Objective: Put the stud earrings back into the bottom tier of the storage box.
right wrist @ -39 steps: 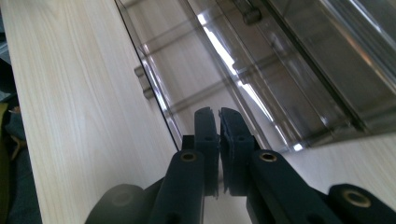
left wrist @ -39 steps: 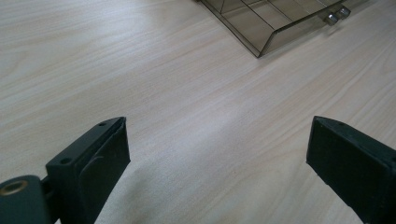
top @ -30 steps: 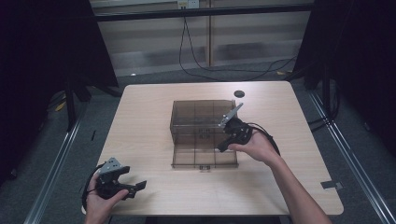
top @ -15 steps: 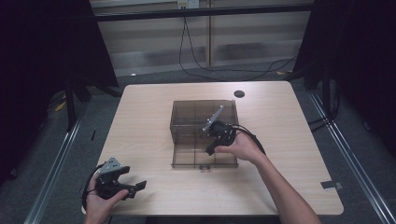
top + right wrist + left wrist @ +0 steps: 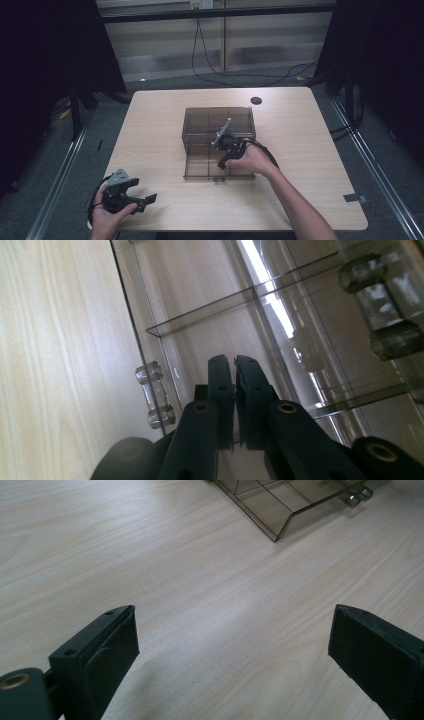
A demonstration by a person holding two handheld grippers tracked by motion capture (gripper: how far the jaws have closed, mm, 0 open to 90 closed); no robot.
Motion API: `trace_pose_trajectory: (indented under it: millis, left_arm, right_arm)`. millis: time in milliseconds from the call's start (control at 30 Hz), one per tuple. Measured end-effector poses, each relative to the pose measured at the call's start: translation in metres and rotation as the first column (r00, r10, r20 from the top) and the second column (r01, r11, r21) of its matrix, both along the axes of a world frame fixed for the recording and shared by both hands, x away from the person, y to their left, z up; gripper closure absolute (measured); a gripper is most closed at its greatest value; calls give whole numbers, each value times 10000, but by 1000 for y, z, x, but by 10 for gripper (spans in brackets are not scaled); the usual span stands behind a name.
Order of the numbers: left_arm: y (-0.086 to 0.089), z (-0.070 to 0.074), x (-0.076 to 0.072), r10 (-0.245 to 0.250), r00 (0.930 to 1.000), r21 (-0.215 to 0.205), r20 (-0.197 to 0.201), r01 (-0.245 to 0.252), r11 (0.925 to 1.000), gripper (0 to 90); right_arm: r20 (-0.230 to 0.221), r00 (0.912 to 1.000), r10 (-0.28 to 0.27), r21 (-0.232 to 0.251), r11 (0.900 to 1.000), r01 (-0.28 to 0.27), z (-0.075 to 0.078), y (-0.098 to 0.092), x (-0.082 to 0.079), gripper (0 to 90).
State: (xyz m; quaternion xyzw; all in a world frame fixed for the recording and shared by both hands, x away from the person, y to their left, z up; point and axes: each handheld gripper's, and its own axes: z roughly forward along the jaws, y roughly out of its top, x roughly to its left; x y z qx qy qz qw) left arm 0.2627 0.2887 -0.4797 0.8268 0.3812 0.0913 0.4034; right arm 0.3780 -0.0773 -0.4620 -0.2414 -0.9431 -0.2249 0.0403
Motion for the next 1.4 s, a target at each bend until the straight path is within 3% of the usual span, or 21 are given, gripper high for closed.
trace_pose_trajectory:
  millis: [433,700,767,900,1167,1400]
  left_arm:
    - [0,0,0,22,10000,-11,0,-22,10000,59]
    - [0,0,0,25,10000,-14,5,-25,10000,59]
    - [0,0,0,17,10000,-4,2,-17,10000,59]
    - [0,0,0,22,10000,-11,8,-22,10000,59]
    - [0,0,0,22,10000,11,-17,-22,10000,60]
    - [0,0,0,47,10000,-11,-19,-47,10000,59]
  right_arm:
    - [-13,10000,19,-242,9997,-19,-8,-1,3,839]
    - [136,9999,-45,-188,9998,47,-5,-2,2,773]
    - [230,9997,-29,3,10000,29,-2,-3,1,720]
    - [387,9992,-119,82,9999,116,2,-6,-1,696]
    - [493,9987,-119,614,9981,88,10,-17,-4,709]
    - [667,9967,-460,1013,9941,391,21,-37,-12,732]
